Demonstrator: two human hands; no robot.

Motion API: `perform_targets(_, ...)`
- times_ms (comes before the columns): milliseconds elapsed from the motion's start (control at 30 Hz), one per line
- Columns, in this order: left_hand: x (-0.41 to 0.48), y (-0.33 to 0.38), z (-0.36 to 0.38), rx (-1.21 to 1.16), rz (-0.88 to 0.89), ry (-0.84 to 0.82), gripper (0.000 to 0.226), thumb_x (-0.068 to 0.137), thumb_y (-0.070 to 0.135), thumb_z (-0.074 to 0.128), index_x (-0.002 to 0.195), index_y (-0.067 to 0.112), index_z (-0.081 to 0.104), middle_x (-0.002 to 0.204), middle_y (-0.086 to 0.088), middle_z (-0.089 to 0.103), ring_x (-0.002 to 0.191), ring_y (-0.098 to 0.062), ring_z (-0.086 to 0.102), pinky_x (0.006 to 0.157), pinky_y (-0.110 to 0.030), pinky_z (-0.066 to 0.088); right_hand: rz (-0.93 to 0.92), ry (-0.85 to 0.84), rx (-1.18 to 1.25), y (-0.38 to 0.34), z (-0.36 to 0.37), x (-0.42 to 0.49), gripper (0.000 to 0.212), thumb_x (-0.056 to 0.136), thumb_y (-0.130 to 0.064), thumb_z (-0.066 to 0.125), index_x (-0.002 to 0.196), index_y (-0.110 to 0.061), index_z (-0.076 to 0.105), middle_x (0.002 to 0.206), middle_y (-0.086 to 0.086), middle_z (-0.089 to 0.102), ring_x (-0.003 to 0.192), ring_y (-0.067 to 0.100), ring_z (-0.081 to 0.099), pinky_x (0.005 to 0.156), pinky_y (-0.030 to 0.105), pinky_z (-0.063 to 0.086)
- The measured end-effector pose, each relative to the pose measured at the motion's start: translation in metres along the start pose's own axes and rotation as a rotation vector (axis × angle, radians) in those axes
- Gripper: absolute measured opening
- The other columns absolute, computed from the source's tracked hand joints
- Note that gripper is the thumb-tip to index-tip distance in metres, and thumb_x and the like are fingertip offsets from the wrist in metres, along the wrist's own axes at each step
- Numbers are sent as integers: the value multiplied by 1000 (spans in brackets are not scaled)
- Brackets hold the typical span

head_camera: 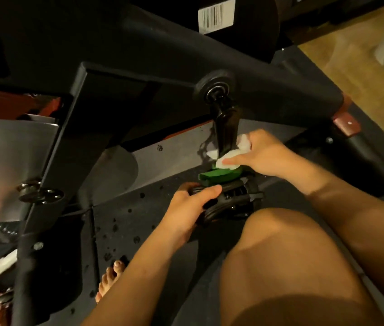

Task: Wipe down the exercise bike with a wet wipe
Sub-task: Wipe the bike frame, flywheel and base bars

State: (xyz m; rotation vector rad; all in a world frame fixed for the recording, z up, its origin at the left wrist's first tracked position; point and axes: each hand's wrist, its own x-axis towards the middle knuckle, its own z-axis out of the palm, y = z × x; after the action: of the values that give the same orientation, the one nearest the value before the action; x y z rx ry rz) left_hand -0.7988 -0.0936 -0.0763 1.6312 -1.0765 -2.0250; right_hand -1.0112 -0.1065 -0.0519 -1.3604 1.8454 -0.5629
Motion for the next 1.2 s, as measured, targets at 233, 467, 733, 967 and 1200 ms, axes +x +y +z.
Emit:
perform_targets(233, 10, -21, 0, -205, -103, 56, 35, 83, 15, 71, 113, -3, 65, 85, -16, 72, 67, -24, 70, 48, -24, 50, -97, -165, -289, 21, 17, -46, 36, 84, -45, 70, 96, -11, 72, 94, 1, 63, 95, 18, 63, 82, 29, 47)
perform_targets(467, 20, -31, -1, -342, -200, 2, 46, 80, 19, 64, 121, -1, 63, 111, -20, 70, 98, -31, 67, 70, -37, 57, -83, 215, 338, 73, 37, -53, 11, 80, -17, 79, 91, -17, 76, 84, -8, 73, 86, 9, 69, 77, 29, 53)
perform_targets(733, 35, -50, 3, -433, -206, 51, 73, 62, 31, 72, 128, 3, 60, 129, -20, 63, 124, -39, 57, 103, -49, 47, 507, -140, 806, 70, 76, -55, 39, 104, -35, 40, 129, -11, 56, 126, 14, 60, 94, 28, 62, 99, 43, 45)
perform_targets(967, 35, -50, 18, -225, -99, 275, 58, 74, 38, 74, 123, 13, 58, 112, -18, 68, 102, -34, 67, 88, -47, 56, 214, 233, 1011, 59, 62, -39, 8, 95, -10, 58, 89, -13, 62, 72, 0, 63, 62, 6, 60, 57, 20, 50)
perform_targets(1200, 15, -23, 50, 838, 779, 617, 37, 90, 24, 54, 125, 10, 52, 125, -16, 48, 114, -34, 47, 99, -51, 39, 104, 346, 477, 64, 41, -57, 28, 88, -26, 70, 64, -13, 63, 58, -3, 64, 55, 7, 59, 56, 31, 48)
